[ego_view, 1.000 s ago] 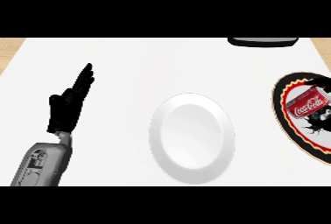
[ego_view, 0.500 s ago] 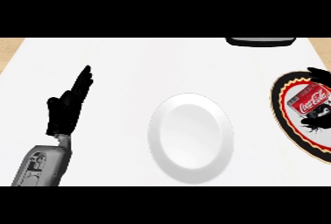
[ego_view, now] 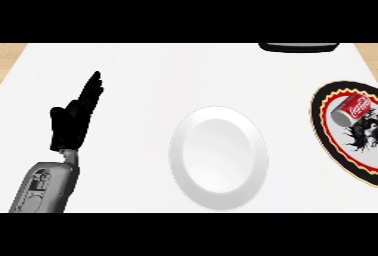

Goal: Pick the can from the plate and place it in the plate

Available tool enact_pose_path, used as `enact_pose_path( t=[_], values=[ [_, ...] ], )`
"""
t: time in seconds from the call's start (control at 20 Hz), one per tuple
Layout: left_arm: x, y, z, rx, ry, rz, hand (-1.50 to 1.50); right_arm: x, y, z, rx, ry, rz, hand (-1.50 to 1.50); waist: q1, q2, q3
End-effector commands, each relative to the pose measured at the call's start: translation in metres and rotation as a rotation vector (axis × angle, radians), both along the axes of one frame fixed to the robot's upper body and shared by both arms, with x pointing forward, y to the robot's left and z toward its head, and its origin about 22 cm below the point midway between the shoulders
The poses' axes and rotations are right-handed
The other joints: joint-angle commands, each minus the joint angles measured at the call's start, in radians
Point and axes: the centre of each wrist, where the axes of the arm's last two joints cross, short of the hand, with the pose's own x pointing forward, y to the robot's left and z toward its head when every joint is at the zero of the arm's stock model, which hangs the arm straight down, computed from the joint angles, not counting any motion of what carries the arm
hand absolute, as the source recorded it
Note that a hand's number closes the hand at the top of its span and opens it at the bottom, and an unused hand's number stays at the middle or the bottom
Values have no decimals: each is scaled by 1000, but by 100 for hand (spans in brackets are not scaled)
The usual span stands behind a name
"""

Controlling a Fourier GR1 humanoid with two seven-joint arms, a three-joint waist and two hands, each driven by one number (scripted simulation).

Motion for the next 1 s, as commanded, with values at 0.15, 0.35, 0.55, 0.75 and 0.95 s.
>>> enact_pose_path(
  t=[0.15,0.35,0.55,0.75,0.95],
  values=[
    [9,-13,3,-3,-1,-4,0,-59,-49,25,69,-44,-89,-150,9,9,4],
    [-2,6,-3,1,-8,-3,0,-89,-65,30,64,-7,-60,-150,12,8,7],
    [2,-4,7,-1,-8,-31,0,-94,-69,39,50,-1,-62,-150,14,7,9],
    [-11,-17,-11,-11,-1,-24,0,-105,-76,47,57,-13,-72,-150,15,4,10],
    [-3,-8,-5,-7,-2,-20,0,-104,-75,47,53,4,-81,-150,20,9,11]
  ],
)
